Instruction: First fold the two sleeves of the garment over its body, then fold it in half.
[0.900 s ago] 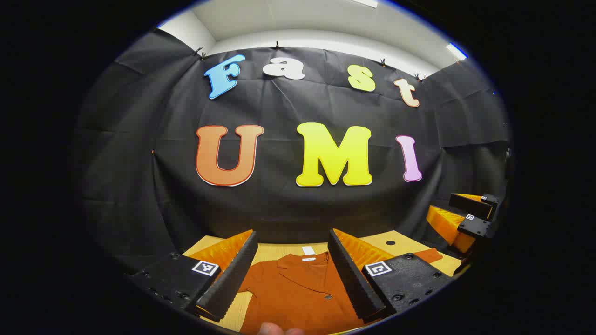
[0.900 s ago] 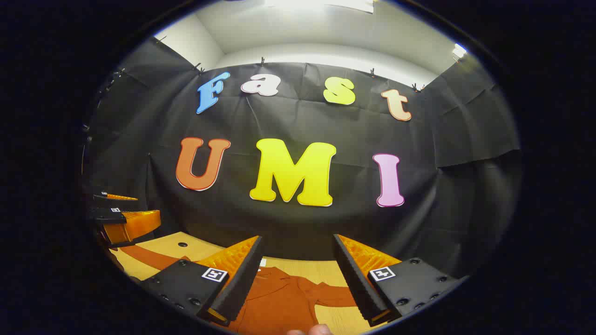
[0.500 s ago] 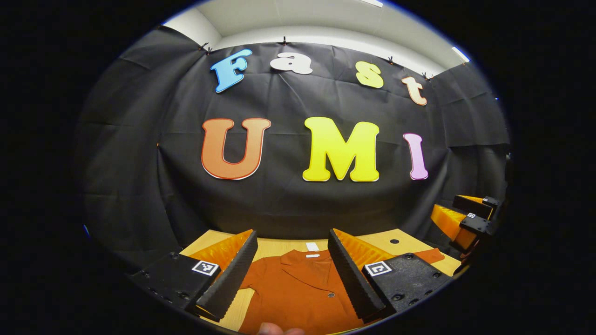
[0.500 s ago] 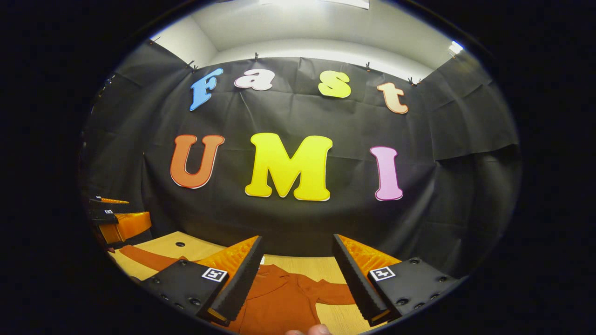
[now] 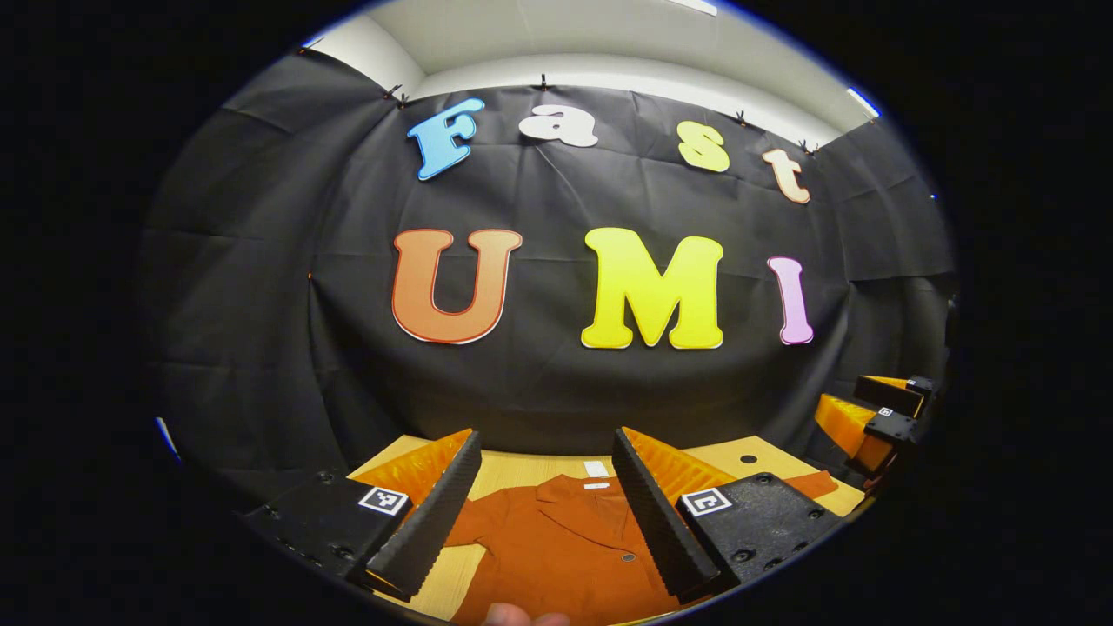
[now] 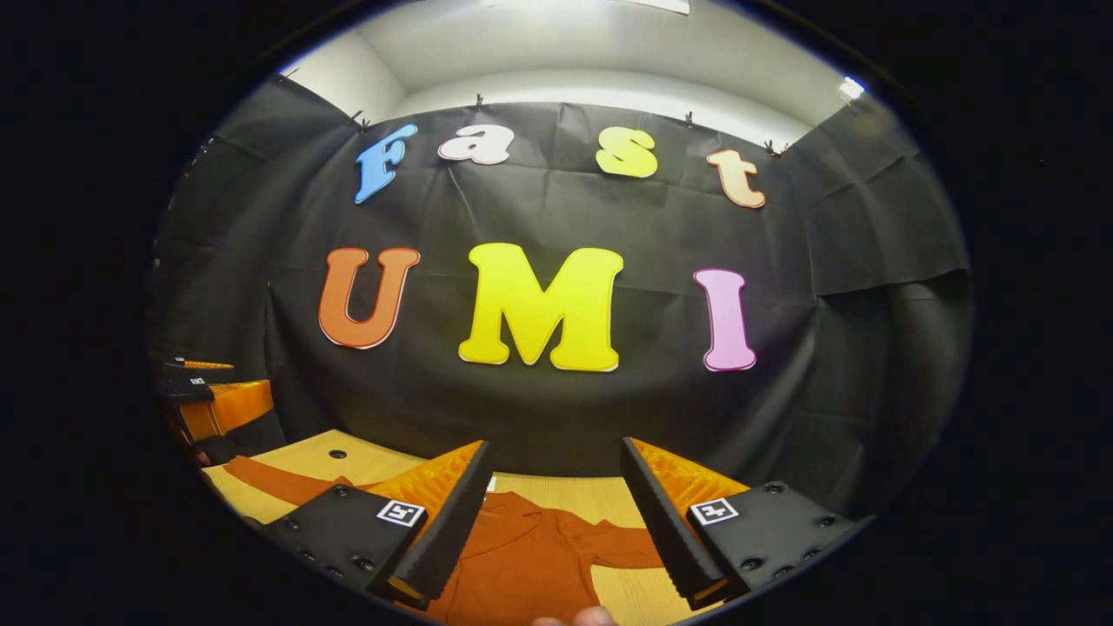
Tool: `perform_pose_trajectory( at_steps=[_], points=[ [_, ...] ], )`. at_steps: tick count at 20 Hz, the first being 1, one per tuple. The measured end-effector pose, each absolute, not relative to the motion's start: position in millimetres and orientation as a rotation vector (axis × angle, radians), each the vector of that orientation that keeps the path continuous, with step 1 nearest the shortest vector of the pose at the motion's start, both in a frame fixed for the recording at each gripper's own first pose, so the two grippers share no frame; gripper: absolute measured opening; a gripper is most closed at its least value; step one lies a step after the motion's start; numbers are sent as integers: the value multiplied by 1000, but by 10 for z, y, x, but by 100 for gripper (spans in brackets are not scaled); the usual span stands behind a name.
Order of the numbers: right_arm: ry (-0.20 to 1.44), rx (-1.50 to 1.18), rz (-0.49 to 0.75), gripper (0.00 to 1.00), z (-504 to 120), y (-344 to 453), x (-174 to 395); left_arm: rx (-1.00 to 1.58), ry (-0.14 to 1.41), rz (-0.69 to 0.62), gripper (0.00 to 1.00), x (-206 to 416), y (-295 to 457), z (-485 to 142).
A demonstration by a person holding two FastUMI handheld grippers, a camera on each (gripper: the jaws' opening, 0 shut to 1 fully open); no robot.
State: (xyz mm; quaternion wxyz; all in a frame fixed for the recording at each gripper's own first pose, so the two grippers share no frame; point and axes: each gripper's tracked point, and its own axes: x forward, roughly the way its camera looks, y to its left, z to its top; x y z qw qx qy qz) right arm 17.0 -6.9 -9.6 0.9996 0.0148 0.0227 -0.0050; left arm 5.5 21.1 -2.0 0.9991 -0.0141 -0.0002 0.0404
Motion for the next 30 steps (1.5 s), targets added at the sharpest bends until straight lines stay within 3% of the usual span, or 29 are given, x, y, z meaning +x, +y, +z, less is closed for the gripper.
perform_pose_trajectory(
  at_steps=[30],
  points=[
    [105,10,40,95,-352,-144,187,10,47,104,98,73,258,-268]
  ],
)
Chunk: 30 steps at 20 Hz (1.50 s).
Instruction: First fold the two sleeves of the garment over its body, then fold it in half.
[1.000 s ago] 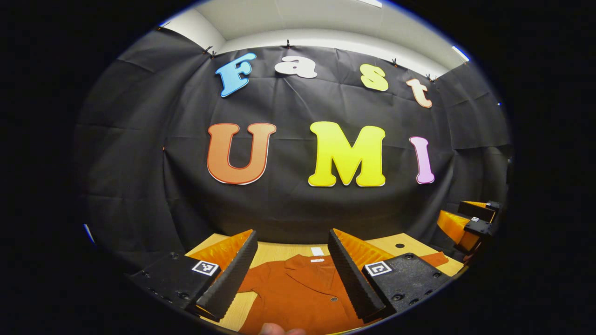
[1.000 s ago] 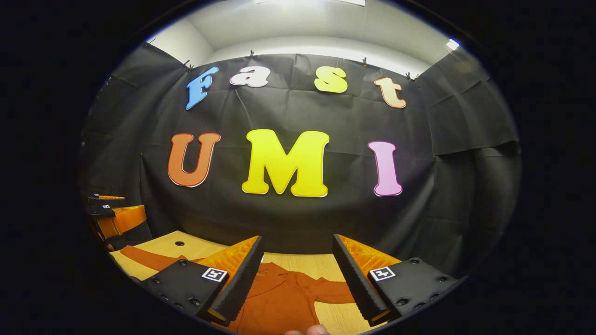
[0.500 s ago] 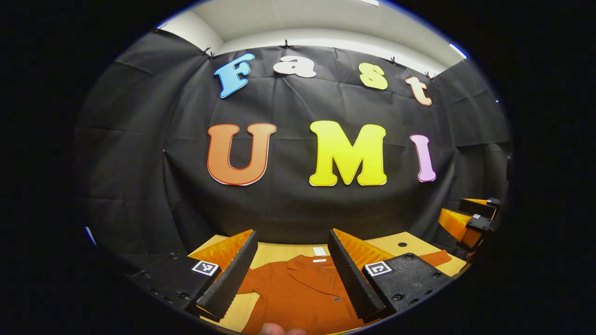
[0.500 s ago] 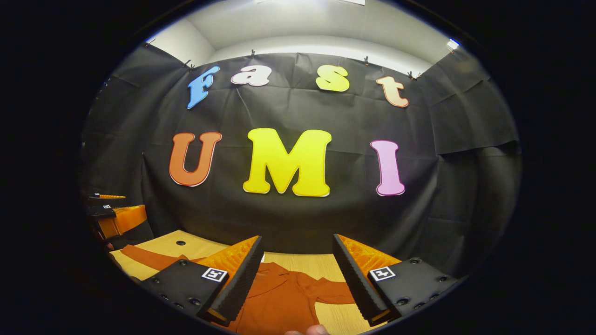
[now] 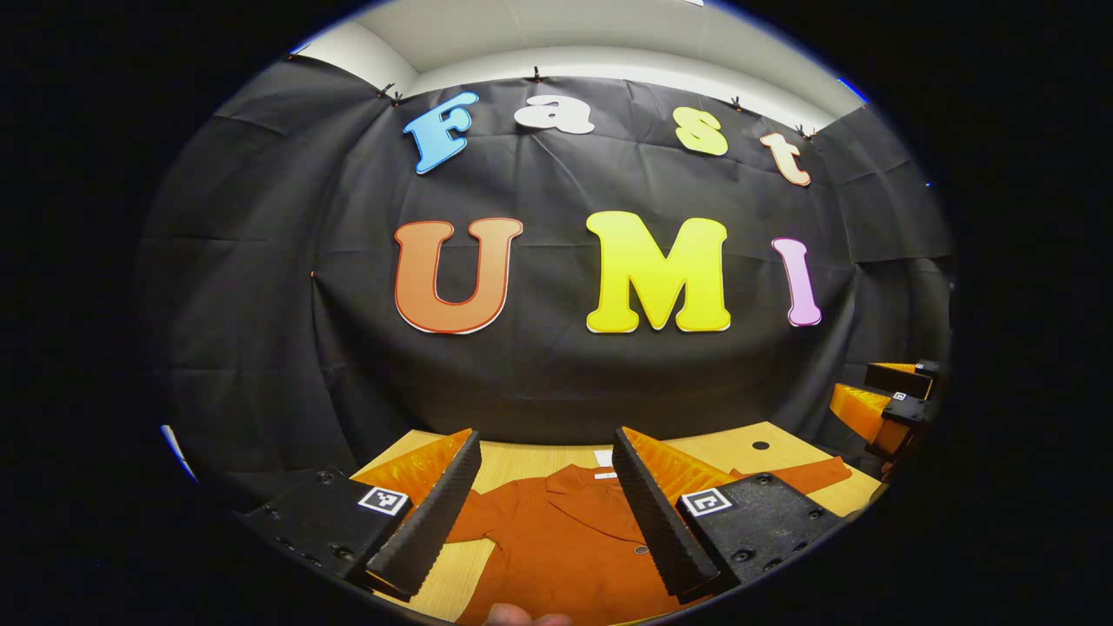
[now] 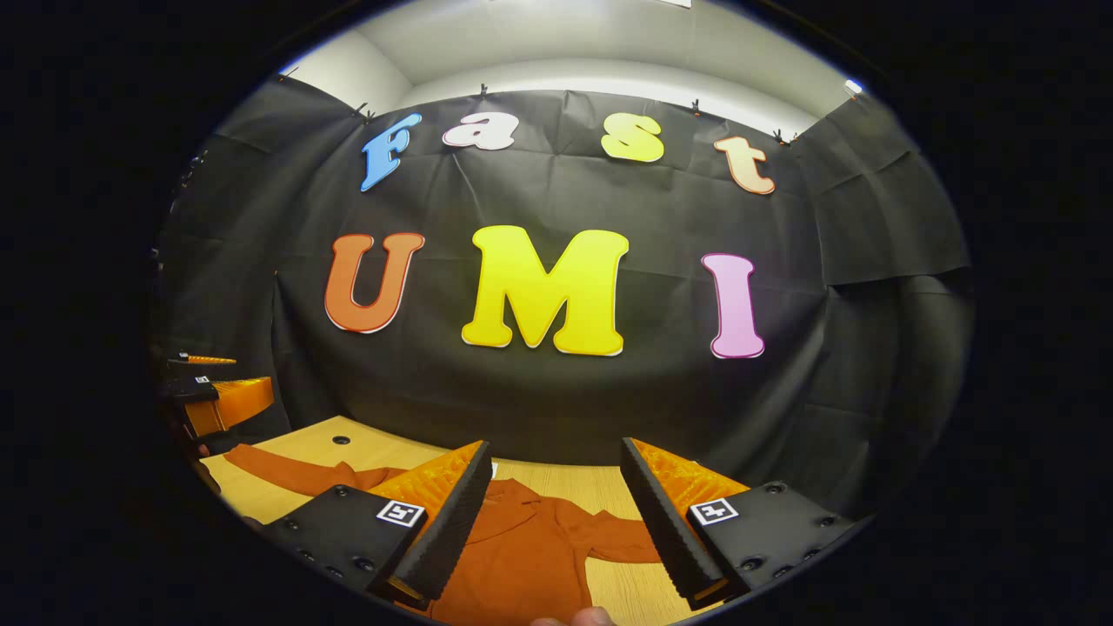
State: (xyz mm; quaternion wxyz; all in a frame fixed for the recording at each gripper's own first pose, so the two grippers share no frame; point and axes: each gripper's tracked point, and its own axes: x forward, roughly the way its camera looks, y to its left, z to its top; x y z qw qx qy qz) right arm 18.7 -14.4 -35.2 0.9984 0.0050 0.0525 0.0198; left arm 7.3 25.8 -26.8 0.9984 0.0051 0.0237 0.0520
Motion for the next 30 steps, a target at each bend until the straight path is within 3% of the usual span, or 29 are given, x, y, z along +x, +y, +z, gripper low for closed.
perform_pose_trajectory(
  at_steps=[6,12,20,25,30],
  points=[
    [223,20,67,95,-741,-249,87,24,99,100,98,1,353,-448],
    [286,17,12,94,-1013,-619,30,40,144,110,98,-83,461,-602],
    [374,134,-239,94,-1720,-2030,317,33,162,106,98,10,242,-542],
    [484,239,-485,94,-2540,-3094,283,19,197,109,98,161,-27,-572],
    [593,266,-595,98,-3269,-3627,357,18,235,85,98,285,-348,-583]
  ],
)
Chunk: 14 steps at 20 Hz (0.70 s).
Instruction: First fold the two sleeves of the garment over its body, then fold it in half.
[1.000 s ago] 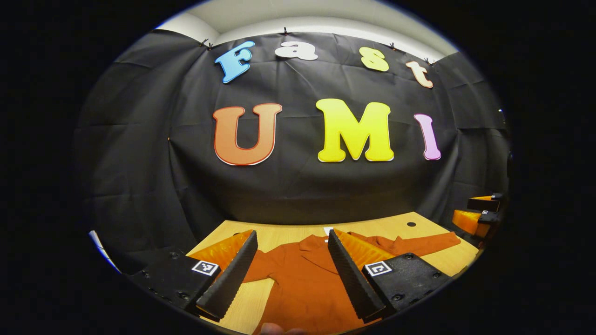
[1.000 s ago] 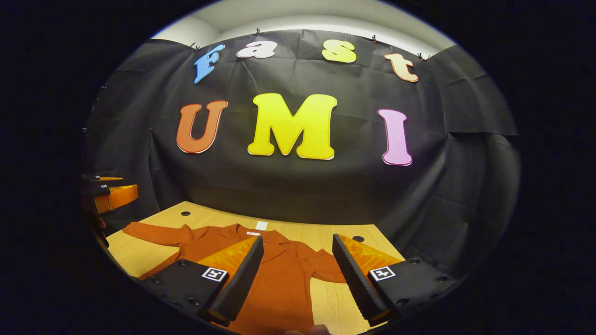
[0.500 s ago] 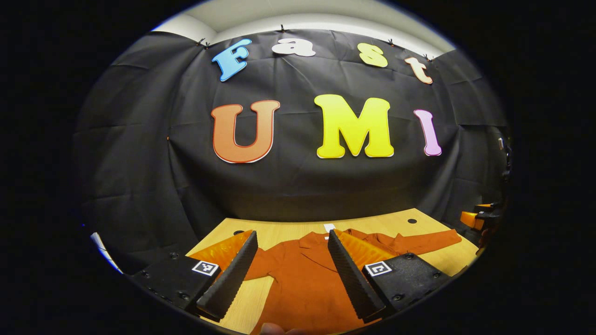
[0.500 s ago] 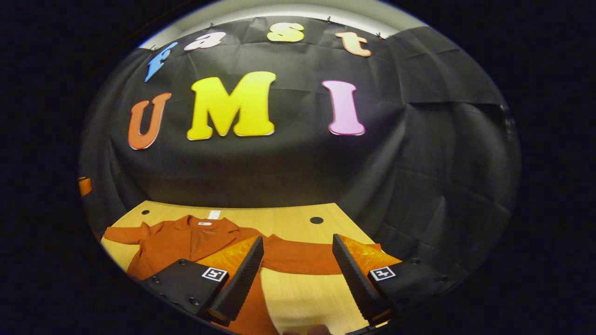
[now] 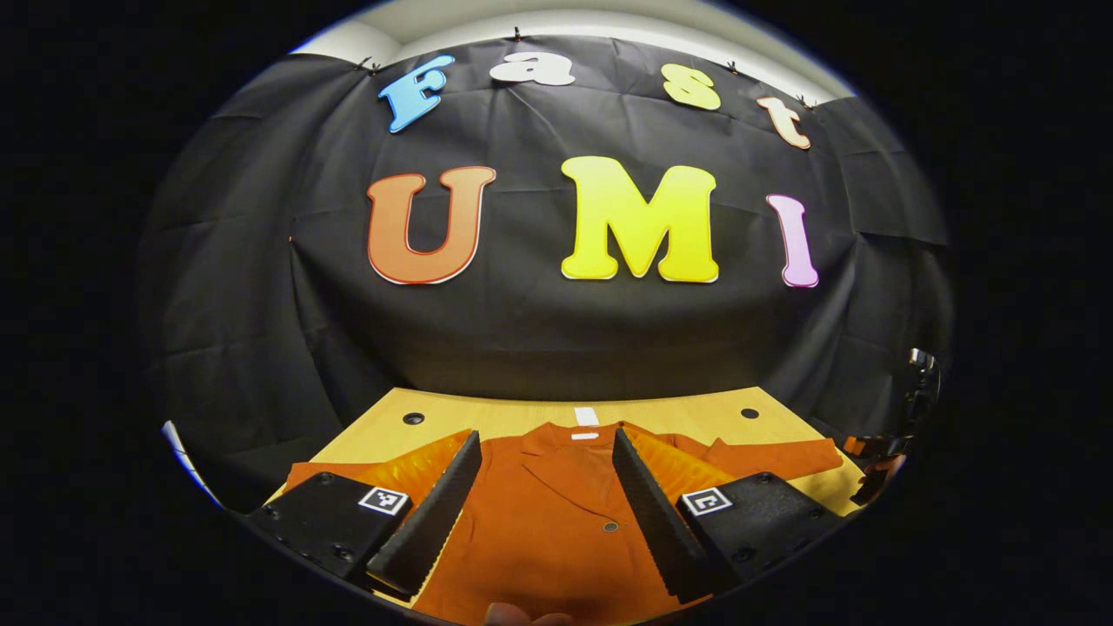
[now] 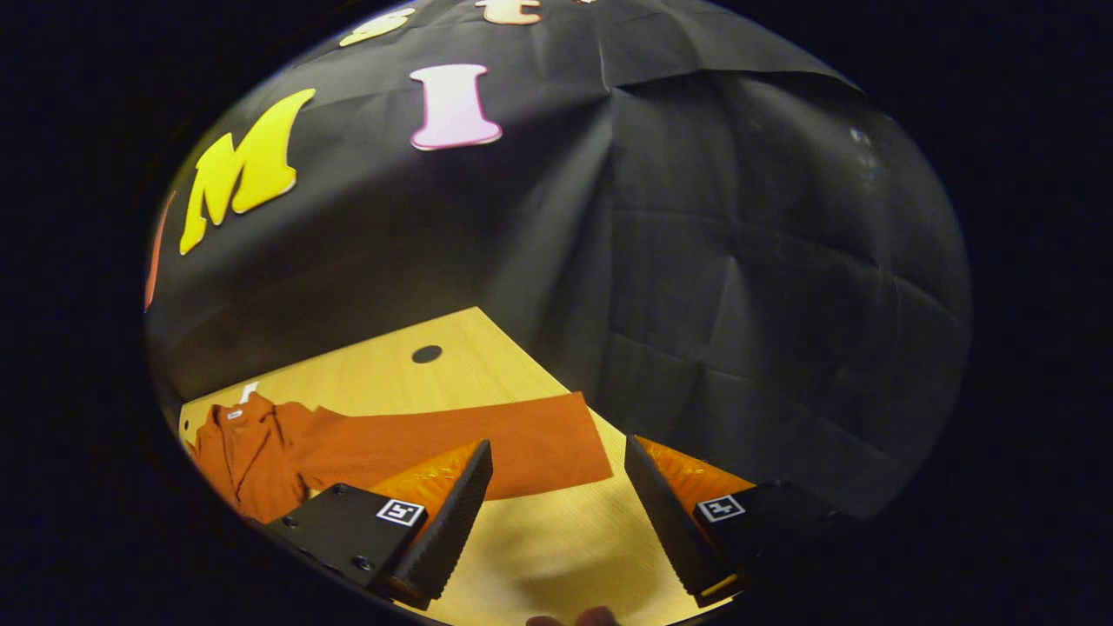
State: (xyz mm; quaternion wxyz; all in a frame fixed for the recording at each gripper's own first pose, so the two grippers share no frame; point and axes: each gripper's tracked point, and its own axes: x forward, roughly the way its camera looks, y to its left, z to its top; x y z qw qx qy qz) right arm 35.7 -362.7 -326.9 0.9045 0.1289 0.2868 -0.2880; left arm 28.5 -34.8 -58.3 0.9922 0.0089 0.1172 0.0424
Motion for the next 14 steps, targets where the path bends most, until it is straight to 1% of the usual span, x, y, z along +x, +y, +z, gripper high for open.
perform_pose_trajectory(
  at_steps=[2,3,4,5,8,9,10,14],
  points=[
    [633,276,-604,97,-3445,-3639,340,40,244,78,98,335,-436,-582],
    [656,279,-605,94,-3512,-3663,343,49,248,80,98,350,-460,-584],
    [671,280,-600,94,-3560,-3684,362,53,249,83,98,375,-479,-581],
    [685,278,-594,98,-3661,-3711,403,52,251,87,98,394,-500,-570],
    [724,311,-589,98,-3853,-3697,507,54,270,108,98,424,-528,-603],
    [747,328,-583,95,-3934,-3669,498,56,270,114,98,421,-532,-603],
    [790,333,-578,97,-4017,-3640,433,57,269,119,98,427,-543,-591],
    [799,313,-589,83,-4013,-3750,420,69,269,148,98,433,-526,-575]
  ],
)
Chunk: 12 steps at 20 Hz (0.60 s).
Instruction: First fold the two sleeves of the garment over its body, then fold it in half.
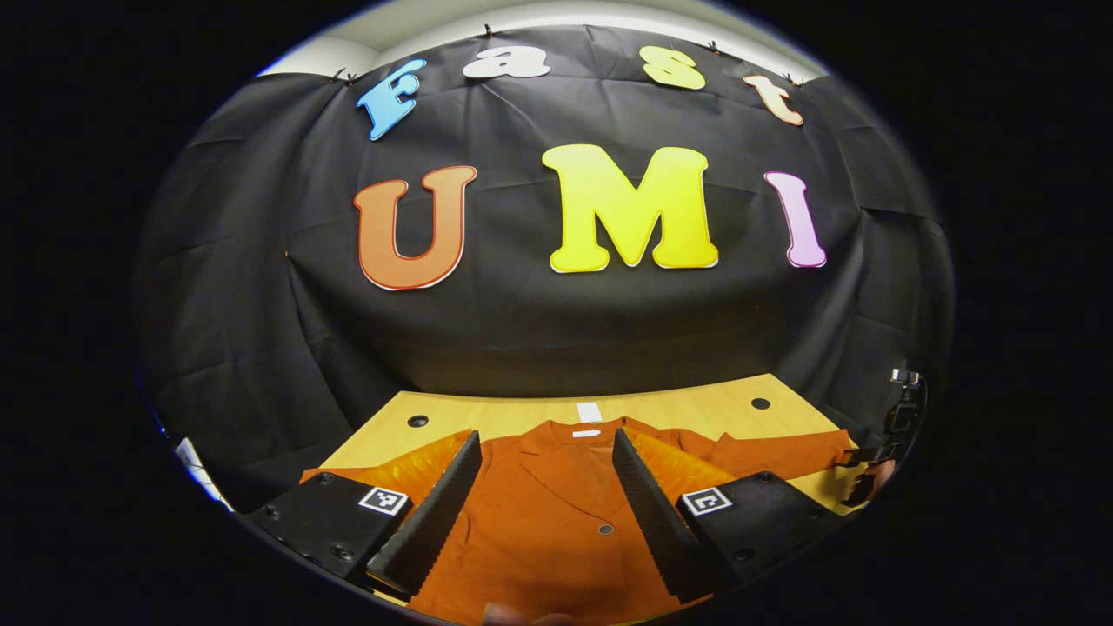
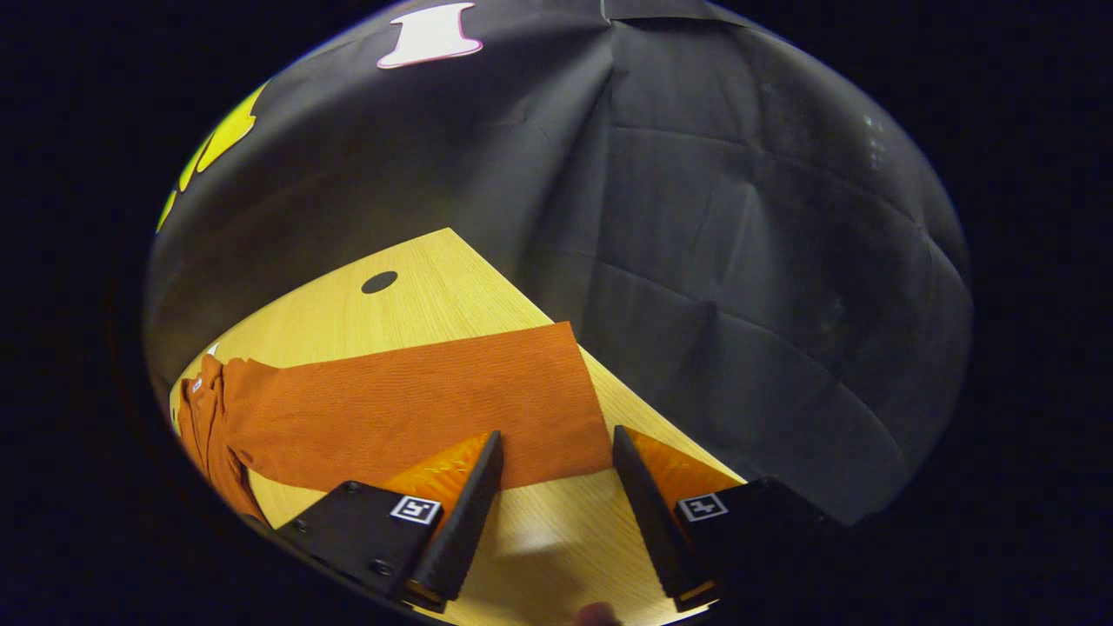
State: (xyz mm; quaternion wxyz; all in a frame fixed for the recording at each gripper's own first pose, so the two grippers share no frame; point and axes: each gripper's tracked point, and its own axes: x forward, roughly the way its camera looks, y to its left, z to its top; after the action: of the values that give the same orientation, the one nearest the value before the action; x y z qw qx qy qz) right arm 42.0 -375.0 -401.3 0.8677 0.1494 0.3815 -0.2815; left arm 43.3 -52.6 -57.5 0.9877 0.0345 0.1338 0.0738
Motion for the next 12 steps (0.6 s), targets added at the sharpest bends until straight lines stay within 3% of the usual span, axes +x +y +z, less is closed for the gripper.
perform_pose_trajectory(
  at_steps=[1,2,4,8,9,12],
  points=[
    [800,319,-586,75,-4011,-3747,423,64,276,151,98,435,-542,-596],
    [803,304,-591,76,-4003,-3792,401,62,281,158,98,425,-542,-606],
    [794,320,-573,54,-4015,-3798,435,55,287,165,98,407,-550,-617],
    [812,290,-519,52,-4121,-3716,539,59,292,170,98,358,-538,-648],
    [809,284,-523,7,-4040,-3723,541,59,299,167,98,352,-522,-669],
    [804,325,-536,6,-3995,-3693,553,56,301,162,98,341,-472,-663]
  ],
)
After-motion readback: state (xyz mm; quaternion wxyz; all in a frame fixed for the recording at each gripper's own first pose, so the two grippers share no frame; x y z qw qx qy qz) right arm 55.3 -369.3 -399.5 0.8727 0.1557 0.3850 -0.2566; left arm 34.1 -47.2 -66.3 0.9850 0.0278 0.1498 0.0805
